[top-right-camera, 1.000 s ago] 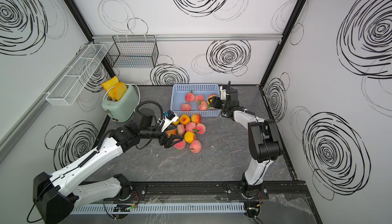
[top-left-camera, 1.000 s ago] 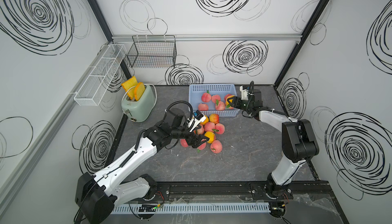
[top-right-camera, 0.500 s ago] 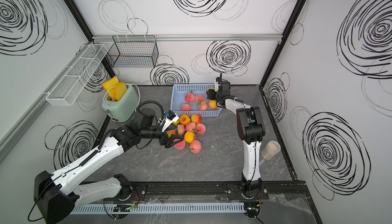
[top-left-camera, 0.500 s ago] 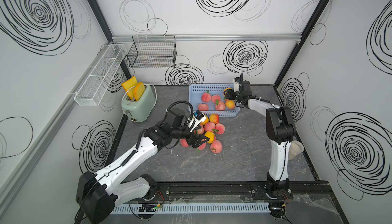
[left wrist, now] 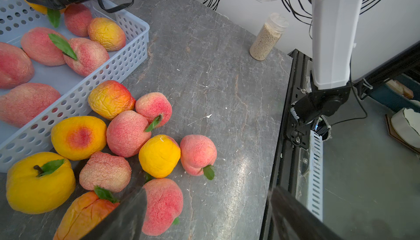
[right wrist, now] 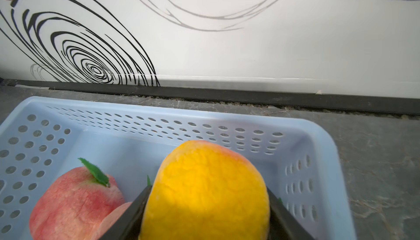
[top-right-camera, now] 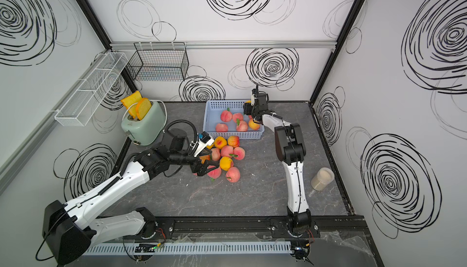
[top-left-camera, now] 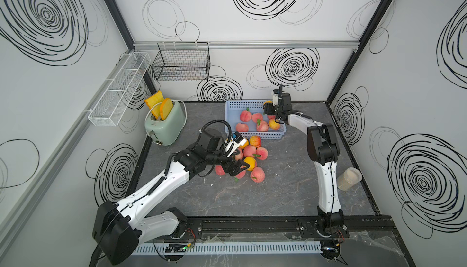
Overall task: Put the peaches into the basket
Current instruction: Place the peach in the basket.
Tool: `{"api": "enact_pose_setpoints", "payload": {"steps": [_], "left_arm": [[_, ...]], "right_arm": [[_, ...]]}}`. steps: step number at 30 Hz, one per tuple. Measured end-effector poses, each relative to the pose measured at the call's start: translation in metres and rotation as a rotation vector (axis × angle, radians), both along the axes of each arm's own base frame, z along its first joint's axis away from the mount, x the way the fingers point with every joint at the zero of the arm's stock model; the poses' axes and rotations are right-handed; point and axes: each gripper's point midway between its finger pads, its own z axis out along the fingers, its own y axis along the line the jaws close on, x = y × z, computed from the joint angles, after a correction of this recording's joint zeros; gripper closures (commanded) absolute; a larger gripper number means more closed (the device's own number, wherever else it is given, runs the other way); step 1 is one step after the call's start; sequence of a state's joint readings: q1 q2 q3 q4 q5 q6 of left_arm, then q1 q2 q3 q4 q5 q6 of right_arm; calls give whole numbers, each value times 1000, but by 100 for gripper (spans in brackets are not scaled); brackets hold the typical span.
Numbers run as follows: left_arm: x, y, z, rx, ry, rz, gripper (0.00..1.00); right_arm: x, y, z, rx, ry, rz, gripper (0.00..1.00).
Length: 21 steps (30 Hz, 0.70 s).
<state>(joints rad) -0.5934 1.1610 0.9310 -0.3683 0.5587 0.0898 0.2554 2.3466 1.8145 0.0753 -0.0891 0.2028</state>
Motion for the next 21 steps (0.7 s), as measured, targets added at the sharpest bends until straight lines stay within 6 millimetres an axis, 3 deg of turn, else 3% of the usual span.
{"api": "enact_pose_setpoints", "payload": {"steps": [7, 11, 21], "left_arm": [[1, 0, -3, 4, 7, 1, 10], [1, 0, -3, 4, 7, 1, 10], [2, 0, -3, 5, 8, 3, 10]], "right_arm": [[8, 0, -4, -38, -9, -28, 24], [12, 0, -17, -55, 4, -43, 19], [13, 5, -15, -71, -4, -54, 12]]}}
